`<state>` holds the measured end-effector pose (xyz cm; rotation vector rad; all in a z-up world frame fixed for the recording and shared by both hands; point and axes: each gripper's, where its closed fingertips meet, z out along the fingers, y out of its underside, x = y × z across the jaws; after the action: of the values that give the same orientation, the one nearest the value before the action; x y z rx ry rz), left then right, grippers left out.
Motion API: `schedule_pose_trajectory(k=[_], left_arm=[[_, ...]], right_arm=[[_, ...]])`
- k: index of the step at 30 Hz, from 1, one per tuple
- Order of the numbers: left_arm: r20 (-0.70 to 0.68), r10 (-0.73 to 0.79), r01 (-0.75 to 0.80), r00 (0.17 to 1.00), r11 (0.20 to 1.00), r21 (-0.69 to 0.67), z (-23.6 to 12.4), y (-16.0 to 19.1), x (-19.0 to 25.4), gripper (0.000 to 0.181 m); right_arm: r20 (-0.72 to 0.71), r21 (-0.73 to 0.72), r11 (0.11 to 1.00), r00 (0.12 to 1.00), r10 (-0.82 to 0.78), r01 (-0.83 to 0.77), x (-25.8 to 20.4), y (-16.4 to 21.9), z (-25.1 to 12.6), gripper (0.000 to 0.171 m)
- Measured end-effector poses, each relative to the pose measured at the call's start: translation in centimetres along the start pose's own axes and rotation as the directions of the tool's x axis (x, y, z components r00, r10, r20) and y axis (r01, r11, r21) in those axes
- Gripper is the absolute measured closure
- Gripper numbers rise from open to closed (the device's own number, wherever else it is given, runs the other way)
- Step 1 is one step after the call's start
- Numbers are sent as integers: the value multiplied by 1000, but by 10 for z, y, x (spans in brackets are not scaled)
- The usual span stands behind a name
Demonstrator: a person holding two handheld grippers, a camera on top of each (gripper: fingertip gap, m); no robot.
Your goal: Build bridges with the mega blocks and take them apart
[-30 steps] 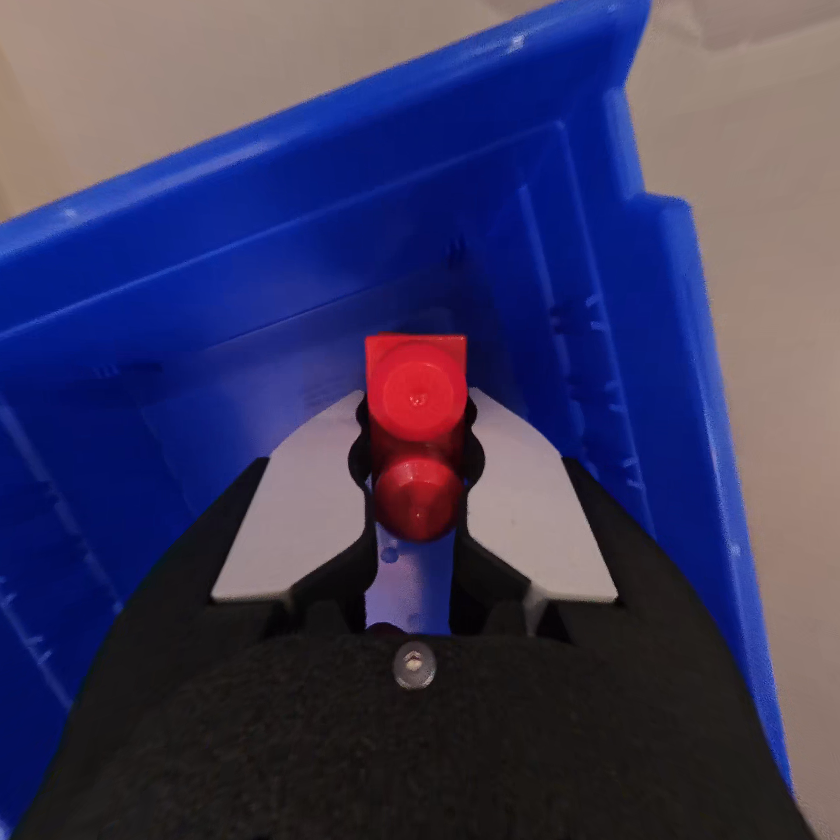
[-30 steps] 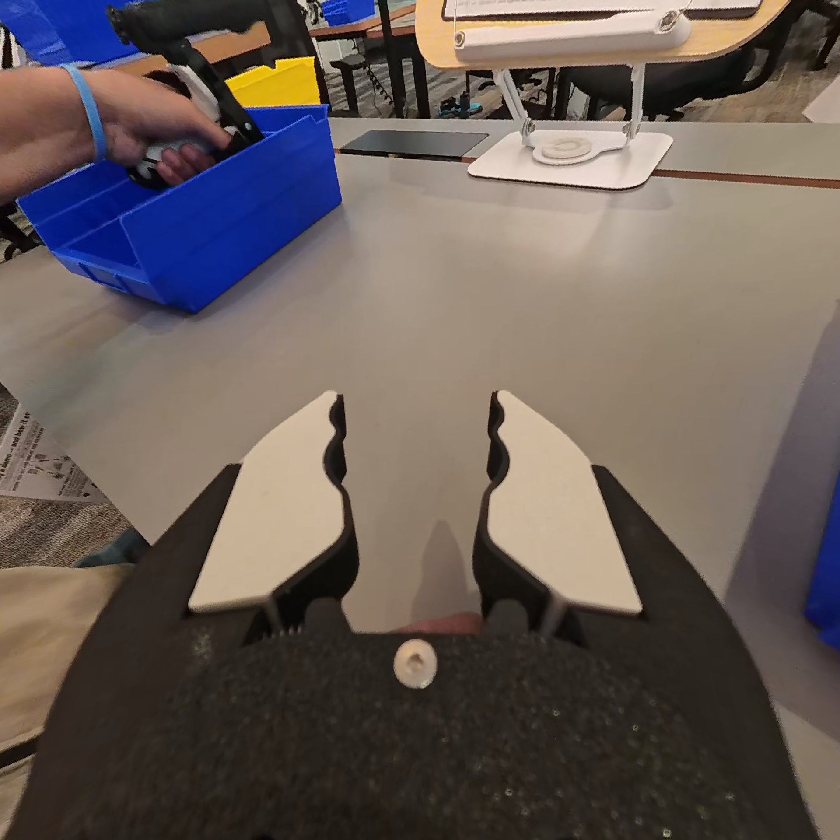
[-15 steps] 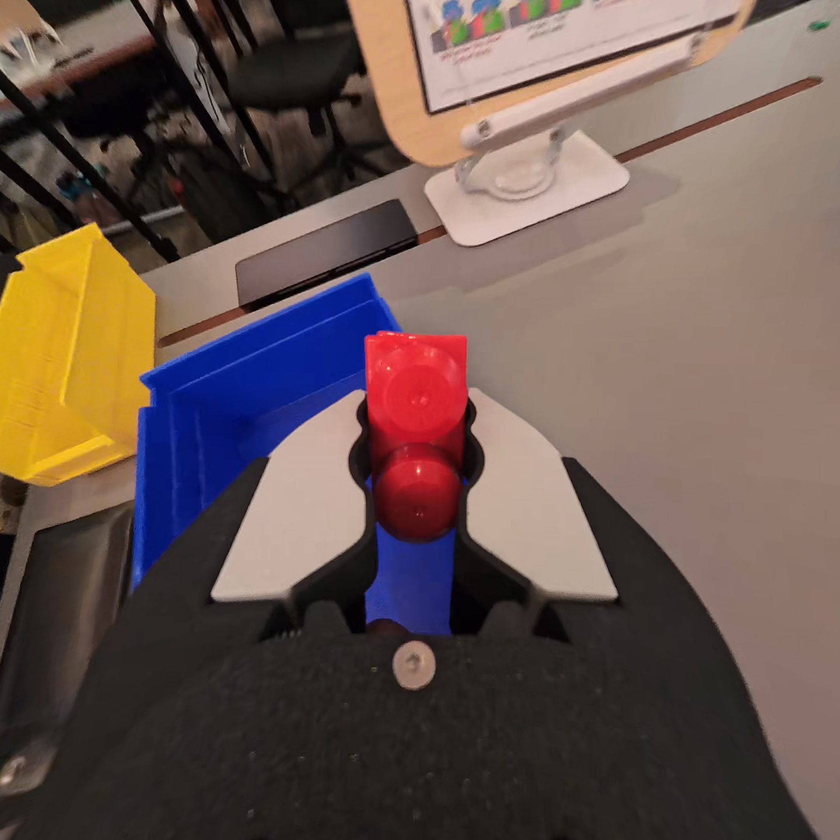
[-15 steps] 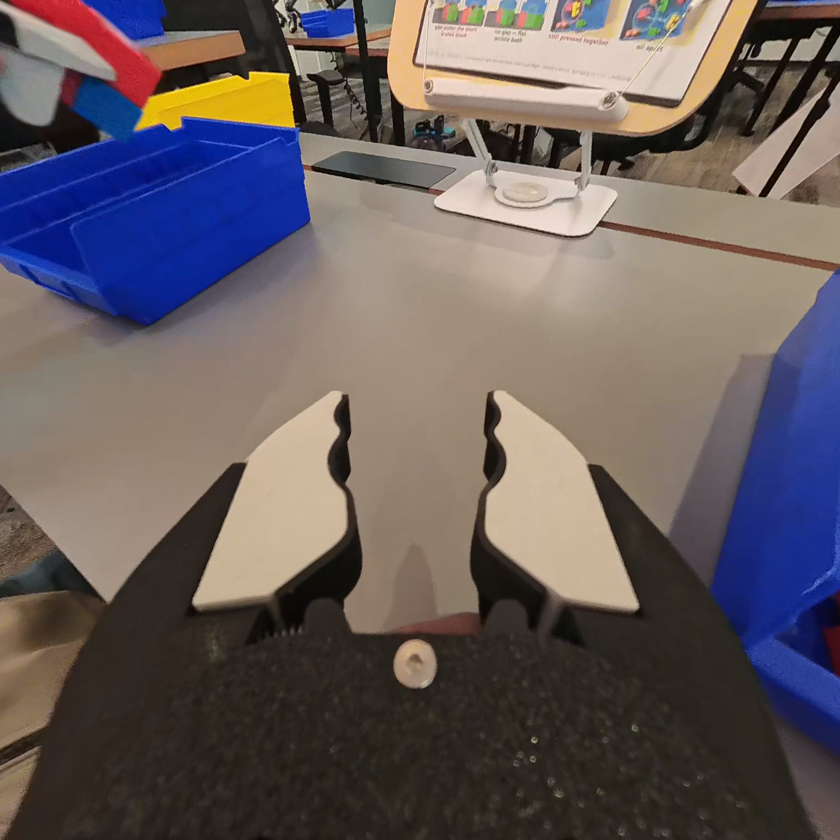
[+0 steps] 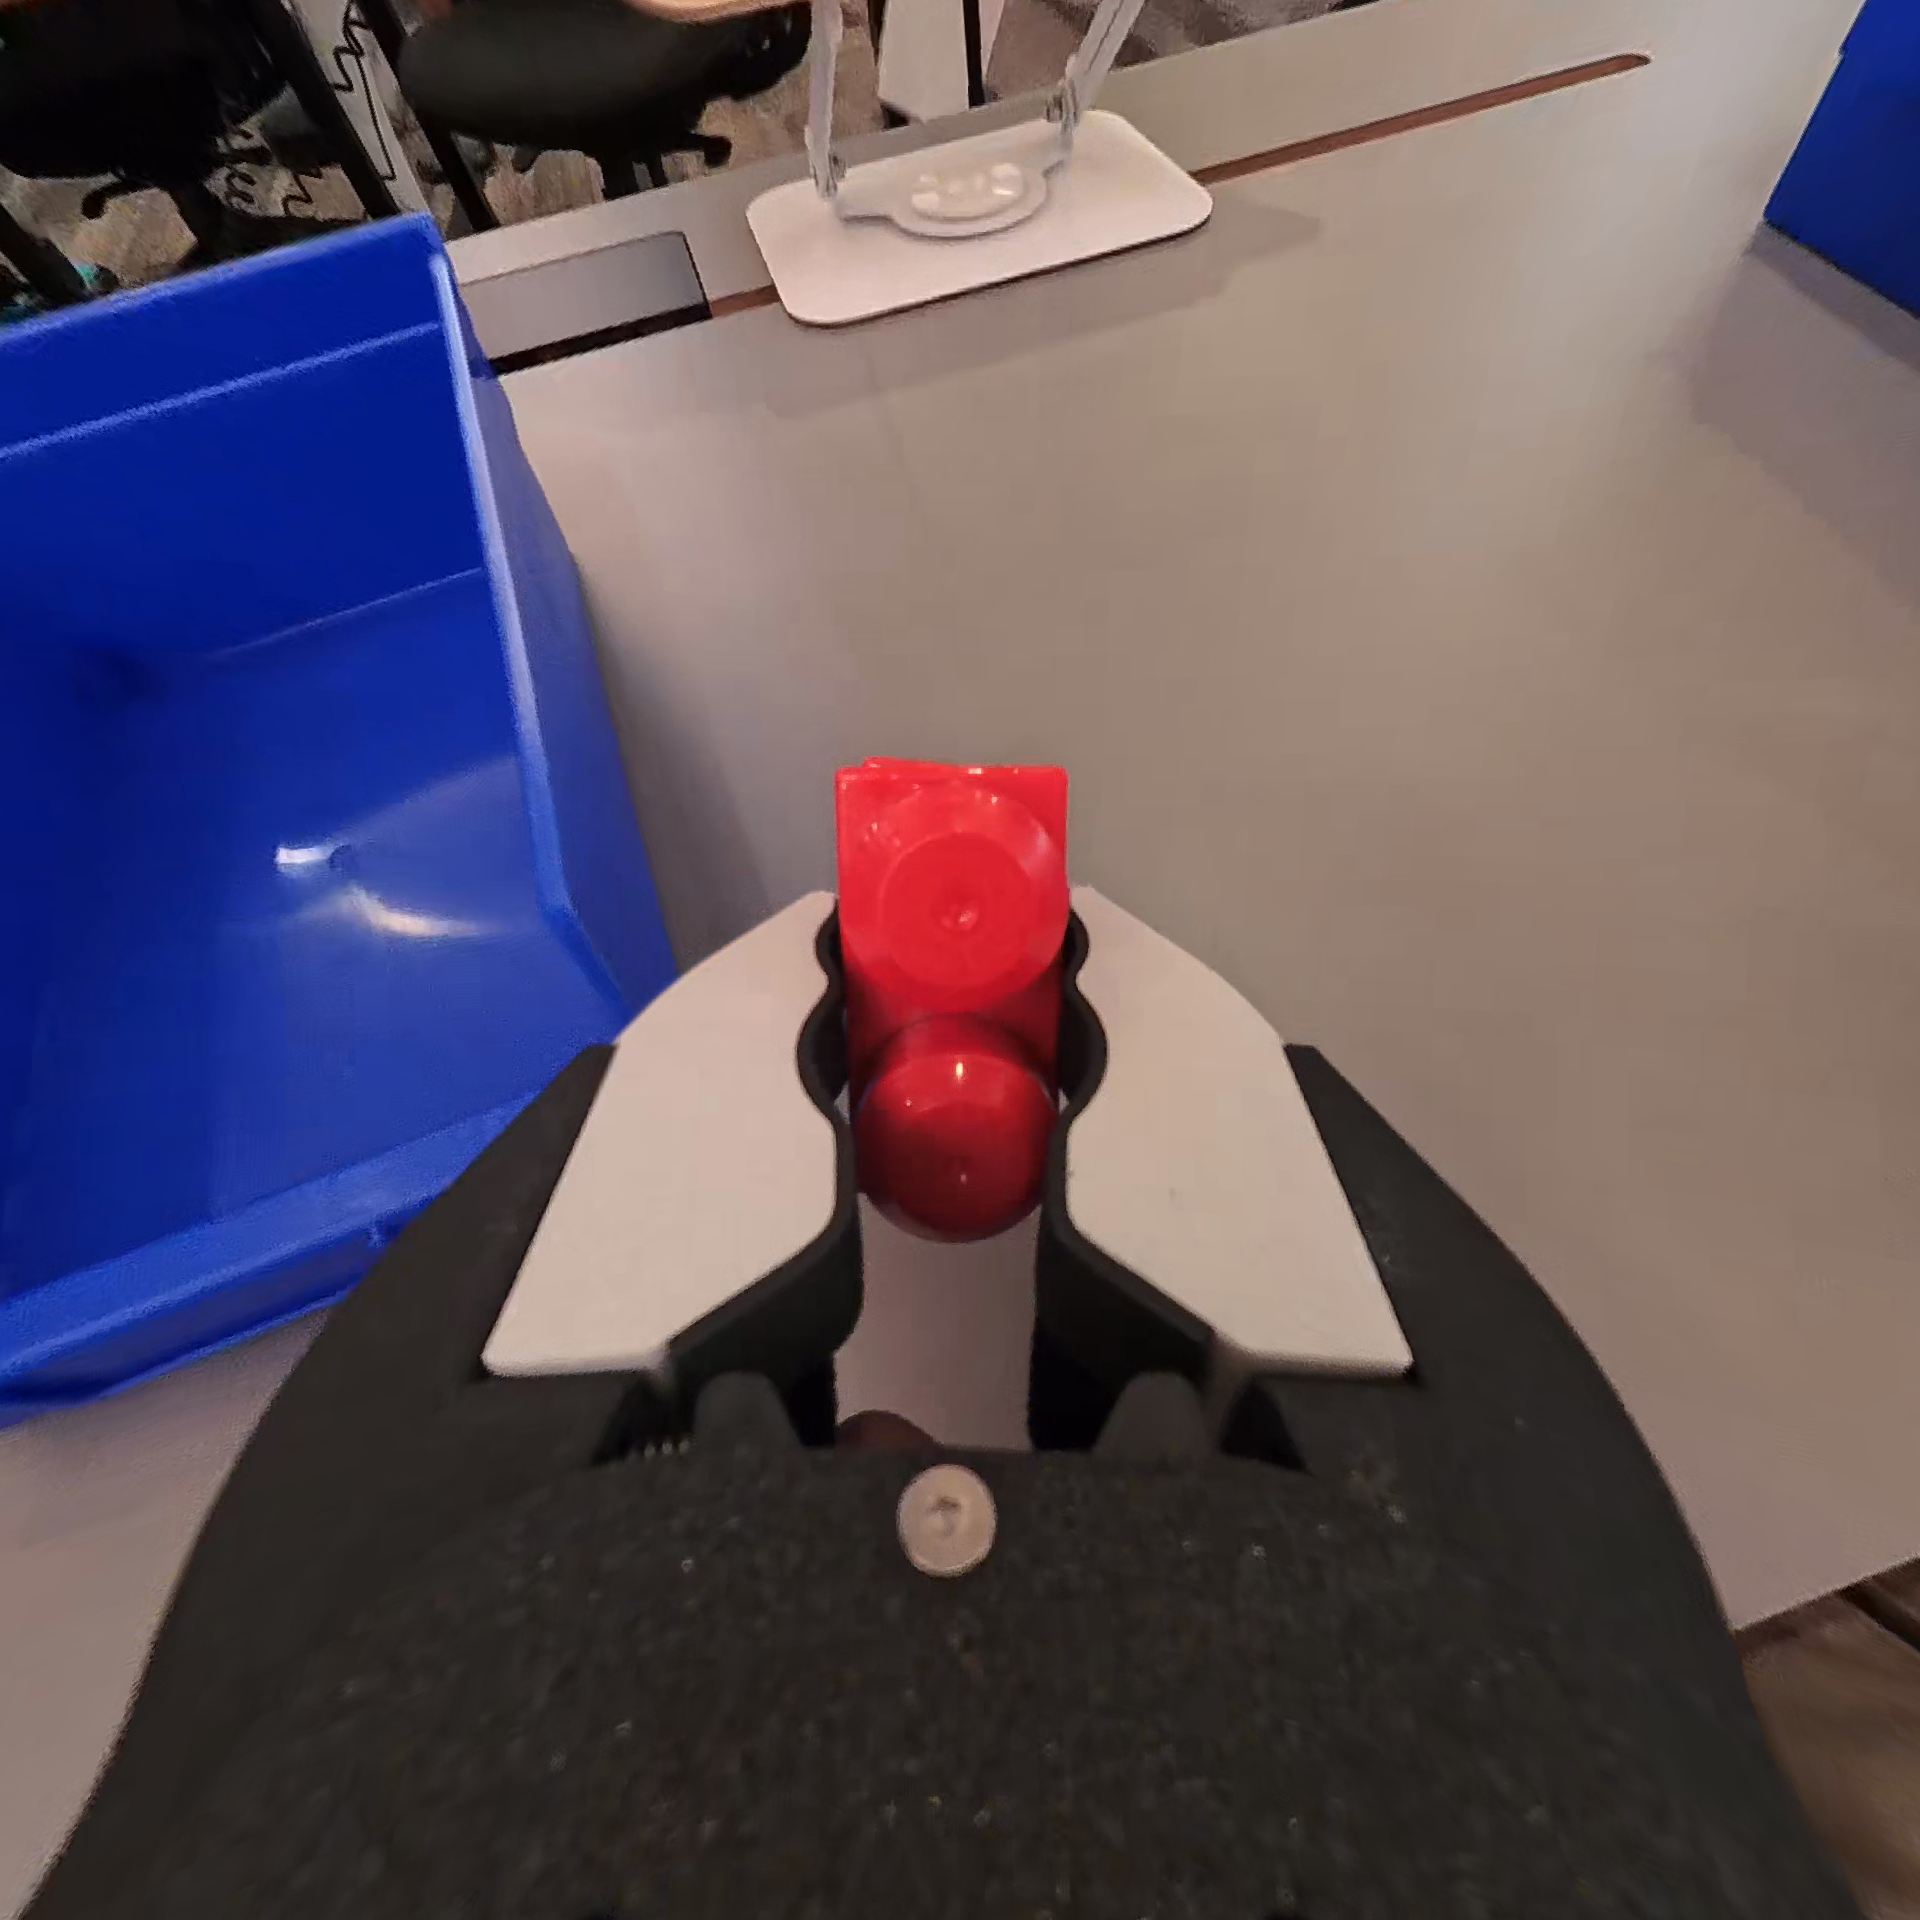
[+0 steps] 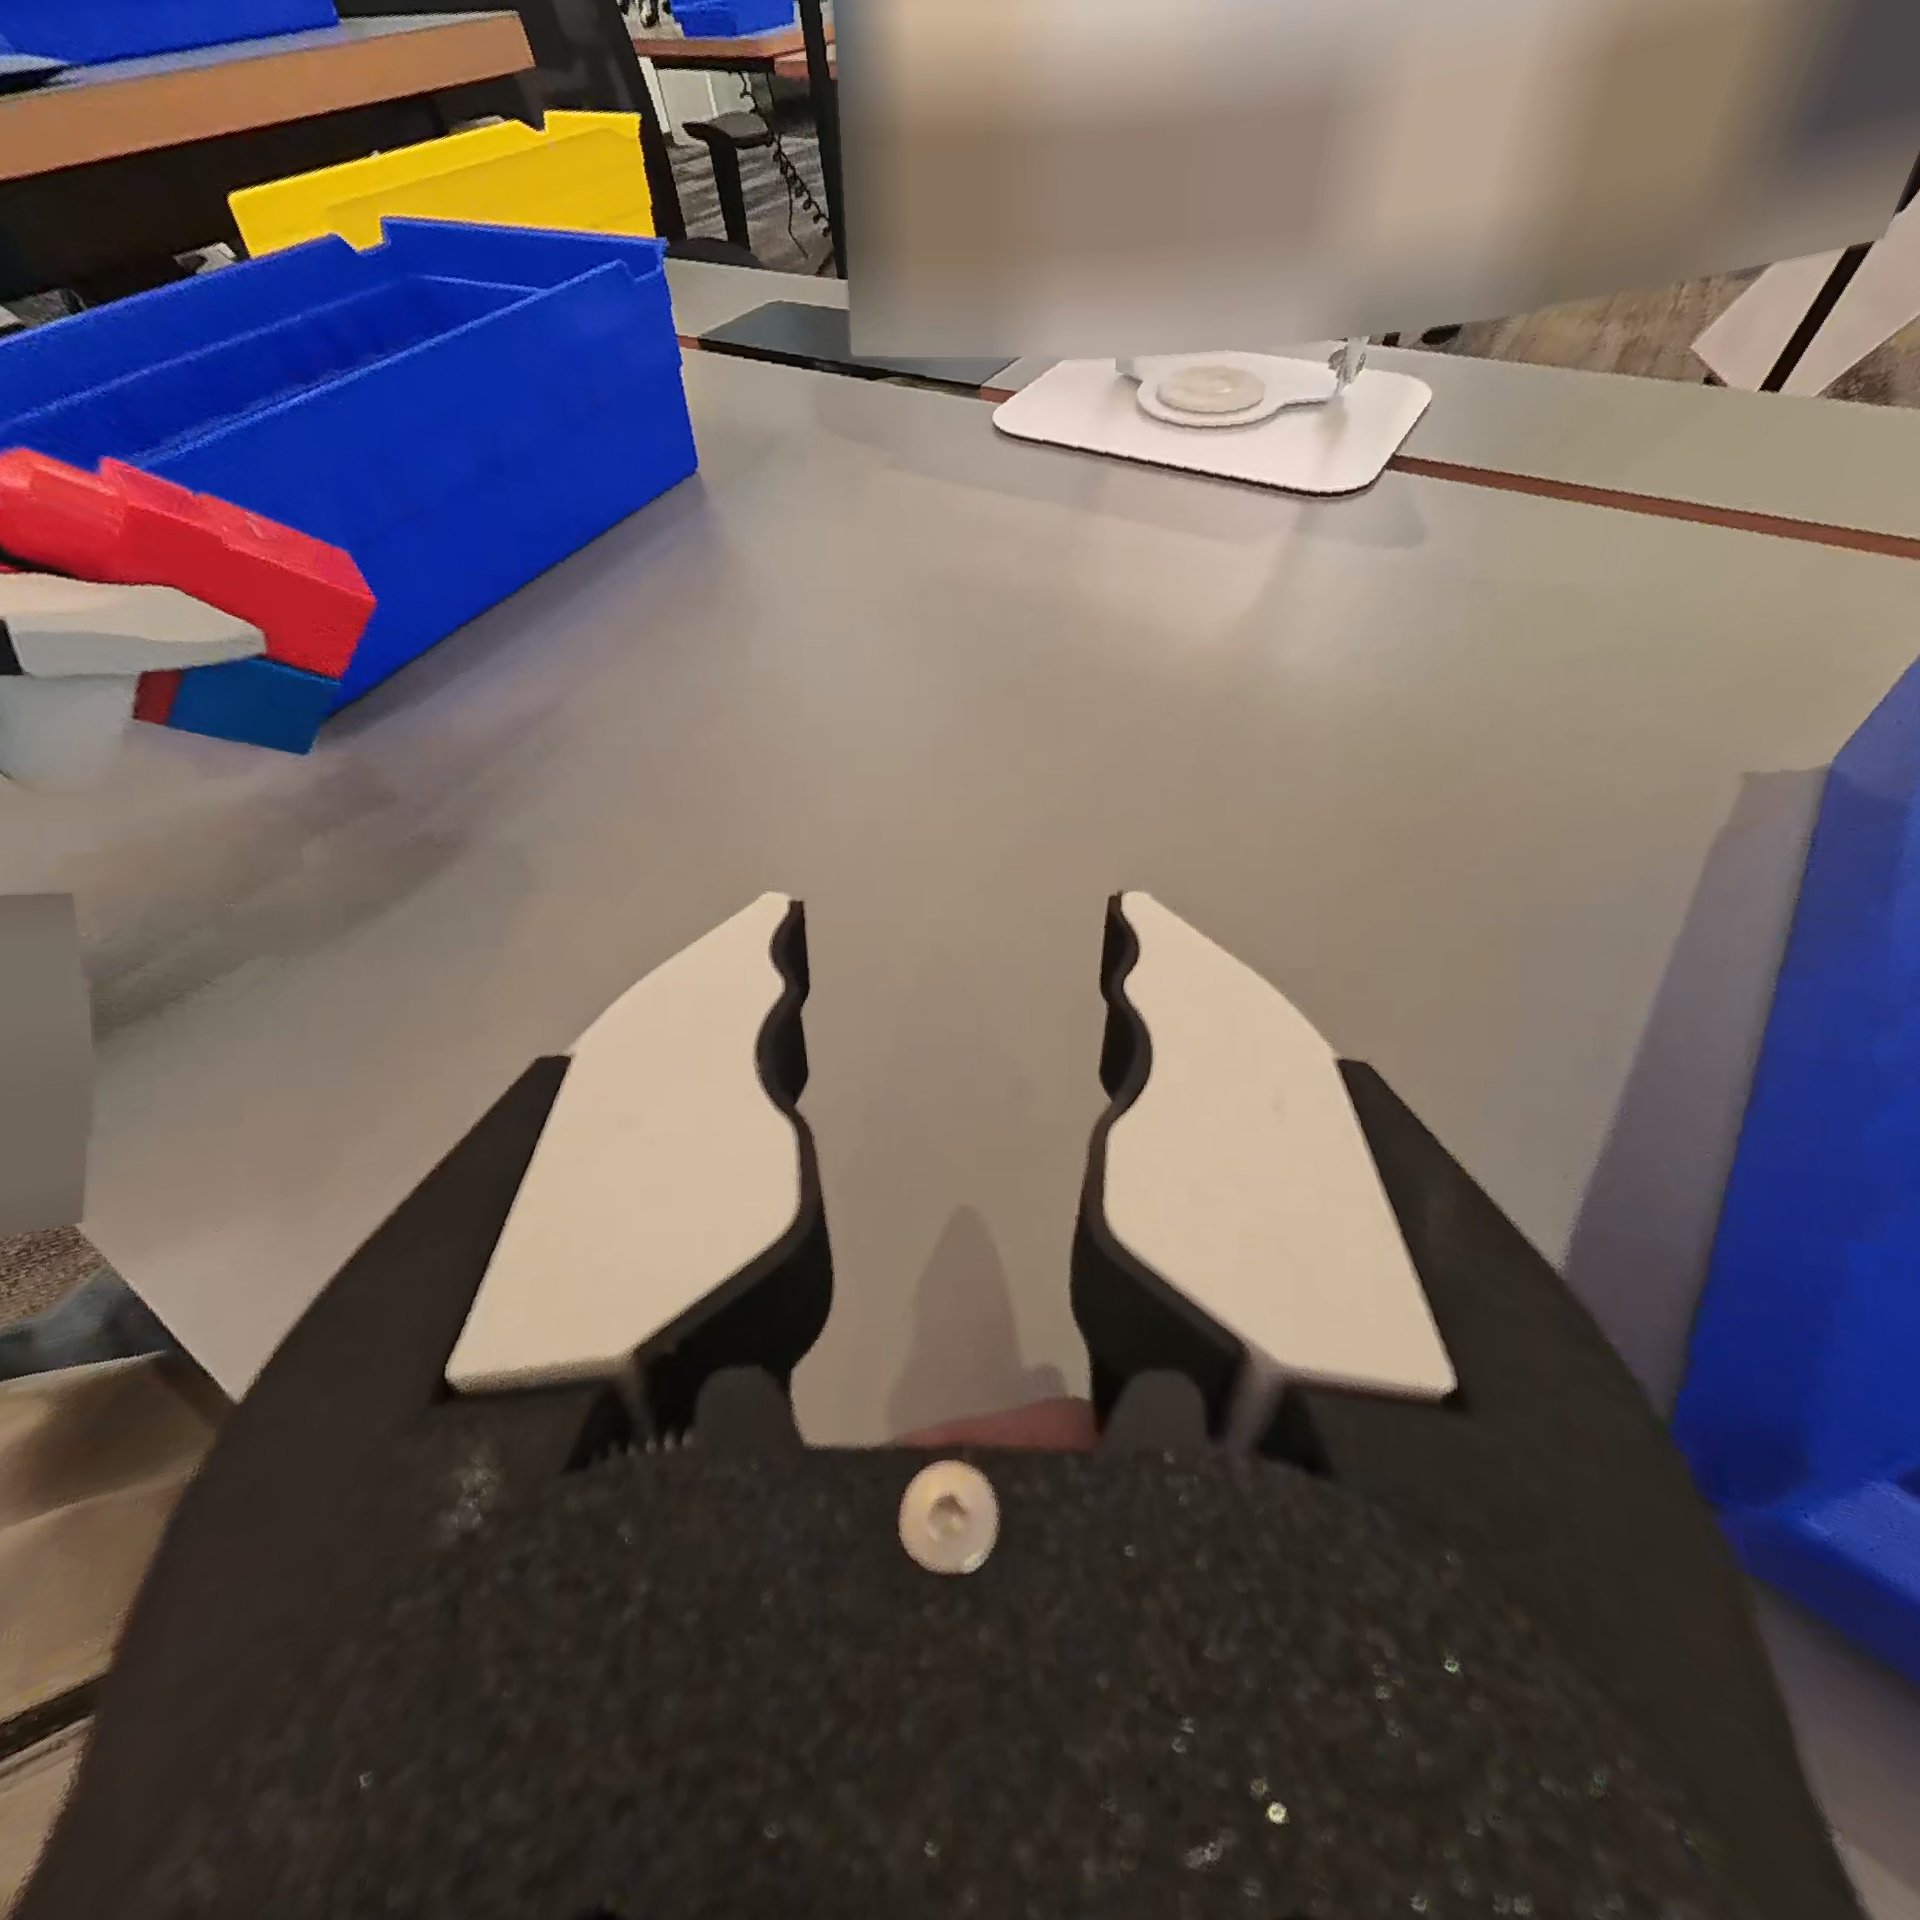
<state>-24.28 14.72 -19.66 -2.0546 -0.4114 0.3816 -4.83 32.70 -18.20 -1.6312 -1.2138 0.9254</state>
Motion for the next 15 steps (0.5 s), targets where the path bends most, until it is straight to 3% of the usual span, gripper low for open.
schedule_pose_trajectory(k=[4,6,8,12,15], left_arm=[[-51,25,-25,998,1000,14,3,-2,3,145],[-176,45,-35,983,997,63,3,-15,18,145],[-338,45,-3,940,992,125,0,-35,39,145],[-699,103,84,708,970,228,-17,-73,94,145],[-840,164,114,518,959,258,-29,-87,124,145]], right_arm=[[5,13,1000,1000,-6,6,-2,-2,0,117],[31,28,999,999,-15,14,-4,-6,3,117],[152,74,997,987,-46,35,-21,-18,7,115],[485,211,976,860,-157,59,-74,-50,9,116],[625,228,972,758,-188,53,-98,-61,15,109]])
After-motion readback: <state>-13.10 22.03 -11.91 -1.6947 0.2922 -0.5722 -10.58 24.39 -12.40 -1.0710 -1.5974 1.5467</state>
